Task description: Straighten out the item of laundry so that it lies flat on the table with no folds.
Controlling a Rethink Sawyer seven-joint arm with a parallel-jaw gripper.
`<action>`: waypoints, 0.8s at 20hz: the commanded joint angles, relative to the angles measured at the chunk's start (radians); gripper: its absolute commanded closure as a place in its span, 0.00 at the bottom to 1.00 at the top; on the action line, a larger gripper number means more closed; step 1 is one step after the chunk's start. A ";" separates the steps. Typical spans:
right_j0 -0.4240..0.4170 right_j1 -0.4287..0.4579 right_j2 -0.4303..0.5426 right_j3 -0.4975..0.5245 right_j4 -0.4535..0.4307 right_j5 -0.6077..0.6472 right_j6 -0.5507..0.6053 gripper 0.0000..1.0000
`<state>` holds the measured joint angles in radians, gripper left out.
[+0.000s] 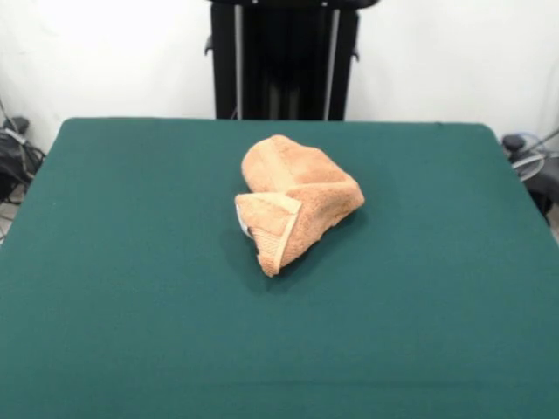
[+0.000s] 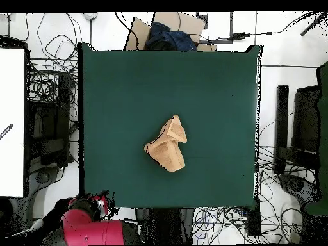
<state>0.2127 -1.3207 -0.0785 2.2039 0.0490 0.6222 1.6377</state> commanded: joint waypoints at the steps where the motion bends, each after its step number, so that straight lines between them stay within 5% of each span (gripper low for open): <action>1: 0.008 0.104 -0.003 0.020 0.024 0.006 0.281 0.00; 16: -0.032 0.400 0.024 -0.027 0.042 -0.337 0.259 0.00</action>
<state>0.1951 -1.0646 -0.0773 2.1986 0.0510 0.3830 1.6377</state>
